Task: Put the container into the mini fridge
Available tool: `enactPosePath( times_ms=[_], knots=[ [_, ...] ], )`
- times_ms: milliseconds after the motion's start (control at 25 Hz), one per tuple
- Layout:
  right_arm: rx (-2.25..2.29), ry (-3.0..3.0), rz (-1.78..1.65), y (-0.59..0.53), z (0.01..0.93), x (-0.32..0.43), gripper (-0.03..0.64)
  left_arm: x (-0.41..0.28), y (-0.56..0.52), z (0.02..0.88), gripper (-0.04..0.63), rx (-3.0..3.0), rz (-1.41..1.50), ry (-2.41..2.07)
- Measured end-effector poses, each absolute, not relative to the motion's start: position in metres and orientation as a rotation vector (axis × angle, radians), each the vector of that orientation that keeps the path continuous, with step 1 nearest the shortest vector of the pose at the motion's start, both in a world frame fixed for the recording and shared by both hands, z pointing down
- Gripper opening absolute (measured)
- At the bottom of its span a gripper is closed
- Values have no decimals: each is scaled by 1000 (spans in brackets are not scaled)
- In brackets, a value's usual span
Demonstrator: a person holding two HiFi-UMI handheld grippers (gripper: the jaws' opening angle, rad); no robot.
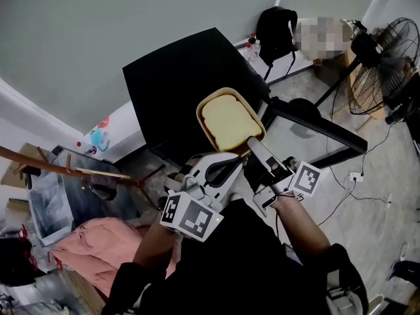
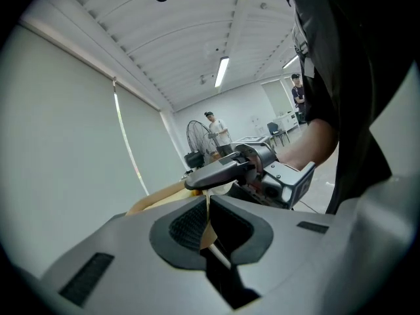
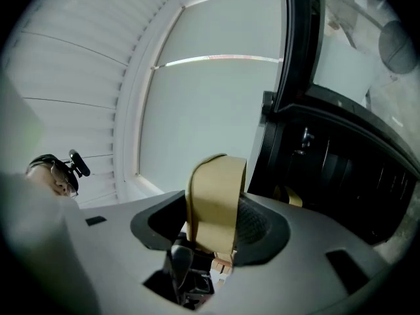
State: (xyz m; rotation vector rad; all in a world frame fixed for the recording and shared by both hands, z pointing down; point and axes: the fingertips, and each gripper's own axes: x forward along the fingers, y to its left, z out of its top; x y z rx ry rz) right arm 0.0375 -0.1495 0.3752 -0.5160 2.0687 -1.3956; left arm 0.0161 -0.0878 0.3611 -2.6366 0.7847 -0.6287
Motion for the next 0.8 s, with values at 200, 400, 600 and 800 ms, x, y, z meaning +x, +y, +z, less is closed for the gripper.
enactPosePath(
  times_ms=[200,400,600,800],
  knots=[
    [-597,2008,-1343,-139,379,75,222,48,-79,364,32,-2684,-586,644],
    [-680,1972,-1324,-124,390,96,222,65,-66,374,32,-2754,-538,534],
    [-749,1944,-1362,-115,419,103,222,70,-61,403,32,-2830,-538,534],
    [-746,1934,-1413,-115,450,93,222,62,-61,434,32,-2833,-602,575]
  ],
)
